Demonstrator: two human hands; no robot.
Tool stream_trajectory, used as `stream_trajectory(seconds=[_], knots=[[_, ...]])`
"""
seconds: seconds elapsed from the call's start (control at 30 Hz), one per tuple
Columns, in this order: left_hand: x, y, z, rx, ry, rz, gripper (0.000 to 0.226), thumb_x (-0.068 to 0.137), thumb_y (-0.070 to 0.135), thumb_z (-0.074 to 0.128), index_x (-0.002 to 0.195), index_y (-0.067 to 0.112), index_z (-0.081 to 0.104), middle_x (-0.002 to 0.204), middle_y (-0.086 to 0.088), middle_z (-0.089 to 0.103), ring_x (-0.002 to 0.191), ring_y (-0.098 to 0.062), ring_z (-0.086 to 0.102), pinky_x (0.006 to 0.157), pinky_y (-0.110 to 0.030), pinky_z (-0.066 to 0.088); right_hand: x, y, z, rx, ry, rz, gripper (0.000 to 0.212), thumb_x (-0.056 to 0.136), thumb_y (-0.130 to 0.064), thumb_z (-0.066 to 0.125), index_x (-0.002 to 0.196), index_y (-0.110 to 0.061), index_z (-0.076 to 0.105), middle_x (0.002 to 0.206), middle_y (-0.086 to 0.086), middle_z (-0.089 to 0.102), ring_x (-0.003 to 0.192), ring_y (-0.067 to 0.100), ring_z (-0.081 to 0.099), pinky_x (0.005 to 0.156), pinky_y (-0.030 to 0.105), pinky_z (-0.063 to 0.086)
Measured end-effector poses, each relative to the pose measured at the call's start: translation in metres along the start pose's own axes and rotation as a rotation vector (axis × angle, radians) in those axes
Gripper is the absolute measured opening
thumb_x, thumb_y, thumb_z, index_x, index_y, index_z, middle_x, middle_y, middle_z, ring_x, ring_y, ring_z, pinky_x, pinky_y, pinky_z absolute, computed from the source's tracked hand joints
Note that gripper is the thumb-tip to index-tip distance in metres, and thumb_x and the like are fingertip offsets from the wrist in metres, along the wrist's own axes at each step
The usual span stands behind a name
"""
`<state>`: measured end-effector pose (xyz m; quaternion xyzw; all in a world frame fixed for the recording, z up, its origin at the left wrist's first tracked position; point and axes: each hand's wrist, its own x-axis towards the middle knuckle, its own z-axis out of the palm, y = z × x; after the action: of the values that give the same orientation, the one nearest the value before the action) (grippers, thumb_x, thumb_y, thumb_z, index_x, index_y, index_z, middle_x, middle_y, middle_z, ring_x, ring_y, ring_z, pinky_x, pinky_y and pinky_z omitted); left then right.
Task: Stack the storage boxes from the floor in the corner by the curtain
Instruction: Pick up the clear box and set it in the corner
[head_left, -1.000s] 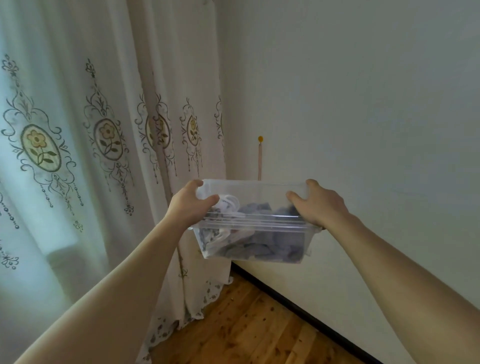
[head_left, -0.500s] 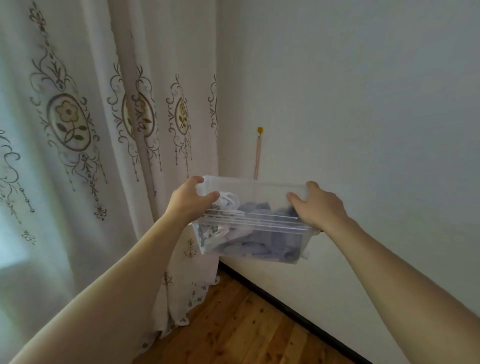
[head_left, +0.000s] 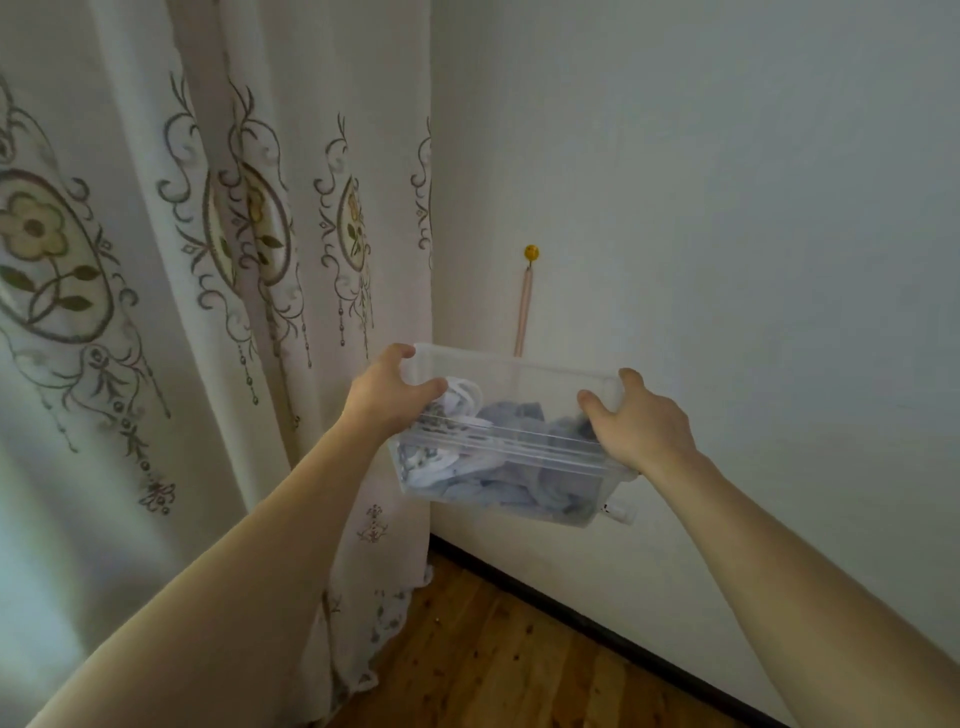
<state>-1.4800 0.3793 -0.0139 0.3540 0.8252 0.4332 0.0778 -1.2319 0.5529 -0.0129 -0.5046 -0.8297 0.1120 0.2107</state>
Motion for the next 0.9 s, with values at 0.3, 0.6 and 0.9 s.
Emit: stream_trajectory(seconds=[0.3, 0.6, 0.9], knots=[[0.067, -0.026, 0.036, -0.033, -0.094, 0.005, 0.075, 0.078, 0.052, 0.073, 0.141, 0.026, 0.043, 0.138, -0.011, 0.051, 0.123, -0.029, 0.05, 0.099, -0.041, 0.045, 0.045, 0.0, 0.044, -0.024, 0.011, 0.06, 0.079, 0.088, -0.071, 0.037, 0.149, -0.021, 0.031, 0.123, 0.014, 0.065, 0.109, 0.037, 0.061, 0.083, 0.038, 0.046], [0.151, -0.043, 0.096, 0.041, -0.165, -0.014, 0.078, 0.077, 0.054, 0.072, 0.143, 0.027, 0.041, 0.145, -0.005, 0.049, 0.128, -0.029, 0.048, 0.104, -0.04, 0.041, 0.114, 0.017, 0.102, 0.011, -0.047, 0.132, 0.077, 0.09, -0.069, 0.04, 0.149, -0.02, 0.03, 0.122, 0.015, 0.065, 0.108, 0.036, 0.062, 0.085, 0.039, 0.049], [0.22, -0.067, 0.158, 0.038, -0.201, -0.063, 0.076, 0.077, 0.044, 0.077, 0.142, 0.025, 0.044, 0.139, -0.011, 0.053, 0.126, -0.028, 0.049, 0.101, -0.036, 0.043, 0.176, 0.037, 0.15, 0.05, -0.139, 0.149, 0.08, 0.093, -0.064, 0.043, 0.153, -0.018, 0.02, 0.124, 0.017, 0.064, 0.11, 0.036, 0.062, 0.089, 0.04, 0.05]])
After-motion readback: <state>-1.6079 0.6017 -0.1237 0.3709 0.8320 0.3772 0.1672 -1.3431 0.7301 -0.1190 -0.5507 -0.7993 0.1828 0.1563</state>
